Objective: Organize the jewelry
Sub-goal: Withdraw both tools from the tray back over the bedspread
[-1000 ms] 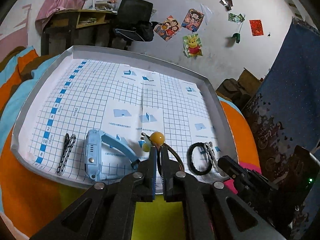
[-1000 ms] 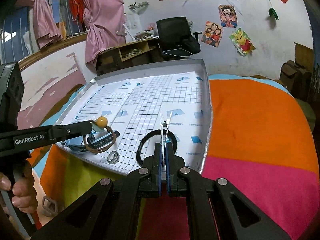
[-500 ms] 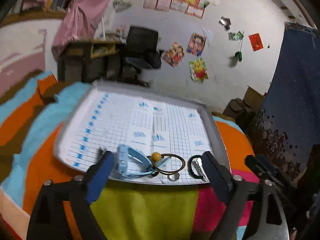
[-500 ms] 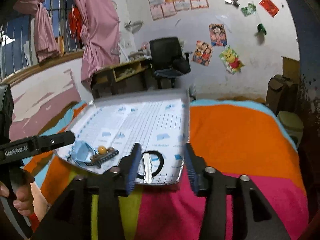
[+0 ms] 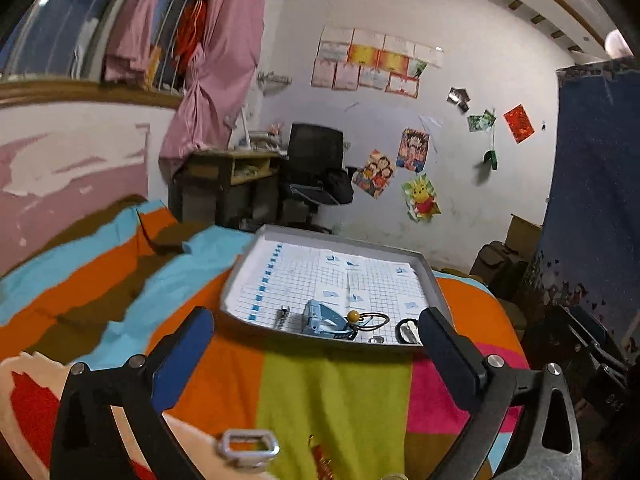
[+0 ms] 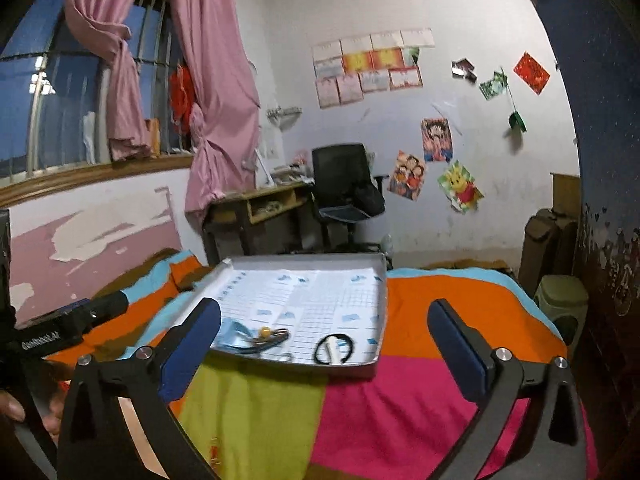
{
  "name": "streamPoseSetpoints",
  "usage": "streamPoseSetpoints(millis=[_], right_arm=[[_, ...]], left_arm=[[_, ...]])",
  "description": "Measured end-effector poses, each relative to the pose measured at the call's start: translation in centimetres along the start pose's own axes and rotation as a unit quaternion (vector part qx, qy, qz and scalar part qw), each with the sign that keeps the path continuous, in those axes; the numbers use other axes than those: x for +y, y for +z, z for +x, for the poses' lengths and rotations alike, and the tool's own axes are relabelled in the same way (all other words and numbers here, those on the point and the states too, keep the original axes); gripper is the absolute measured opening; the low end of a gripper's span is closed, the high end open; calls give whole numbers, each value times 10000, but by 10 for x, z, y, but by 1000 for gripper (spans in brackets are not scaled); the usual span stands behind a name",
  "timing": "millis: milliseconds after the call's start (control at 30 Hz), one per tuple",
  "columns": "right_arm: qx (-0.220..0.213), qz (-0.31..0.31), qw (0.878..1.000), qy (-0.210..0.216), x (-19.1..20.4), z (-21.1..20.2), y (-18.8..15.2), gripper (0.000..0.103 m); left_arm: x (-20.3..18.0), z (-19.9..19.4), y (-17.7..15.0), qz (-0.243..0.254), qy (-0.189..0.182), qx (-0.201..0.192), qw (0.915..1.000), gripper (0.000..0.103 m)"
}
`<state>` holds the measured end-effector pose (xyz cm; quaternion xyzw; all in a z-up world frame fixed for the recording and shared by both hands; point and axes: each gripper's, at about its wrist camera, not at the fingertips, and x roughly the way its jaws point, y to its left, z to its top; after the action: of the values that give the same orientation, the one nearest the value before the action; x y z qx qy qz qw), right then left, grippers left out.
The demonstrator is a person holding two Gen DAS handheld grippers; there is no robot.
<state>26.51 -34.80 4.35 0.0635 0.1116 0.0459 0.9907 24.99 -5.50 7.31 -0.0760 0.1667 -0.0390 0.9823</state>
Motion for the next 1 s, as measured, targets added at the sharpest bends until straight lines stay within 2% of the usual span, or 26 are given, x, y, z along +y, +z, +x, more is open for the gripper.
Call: streamPoseSetpoints(millis=[267, 600, 733, 1000], right_arm=[[-410, -70, 9991, 26, 22, -84, -15, 102], [-971, -290, 9945, -266, 48, -182, -41, 102], [-928, -444, 9944, -258, 61, -208, -52, 102], [-652, -513, 9965, -141, 80, -252, -78, 102]], left_arm=[[10, -74, -15, 51, 30, -311, 9995, 103], [22, -149, -46, 244, 118, -540, 9982, 103], [26, -174, -63, 318, 124, -594, 9977, 103], [45, -204, -93, 193, 163, -438, 9987, 103]])
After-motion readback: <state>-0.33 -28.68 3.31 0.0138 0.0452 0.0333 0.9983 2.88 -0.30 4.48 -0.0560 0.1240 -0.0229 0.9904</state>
